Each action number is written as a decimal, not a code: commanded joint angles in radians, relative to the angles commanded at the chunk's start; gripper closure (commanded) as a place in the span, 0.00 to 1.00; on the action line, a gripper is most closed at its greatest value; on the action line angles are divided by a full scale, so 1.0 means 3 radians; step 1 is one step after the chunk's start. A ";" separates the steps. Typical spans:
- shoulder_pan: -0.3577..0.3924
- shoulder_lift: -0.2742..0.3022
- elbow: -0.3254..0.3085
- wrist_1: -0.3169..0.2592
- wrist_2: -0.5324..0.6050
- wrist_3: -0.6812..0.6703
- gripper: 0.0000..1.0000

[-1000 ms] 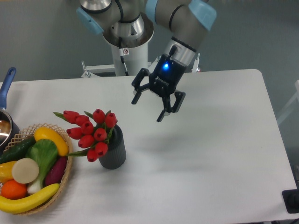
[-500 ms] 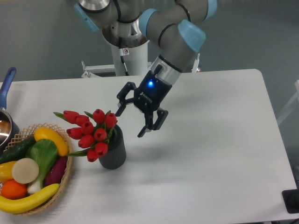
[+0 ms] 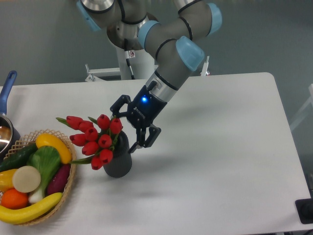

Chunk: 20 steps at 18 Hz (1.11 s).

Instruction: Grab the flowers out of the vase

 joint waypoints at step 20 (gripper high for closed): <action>-0.0021 0.0015 0.0005 0.0051 -0.0051 -0.0067 0.71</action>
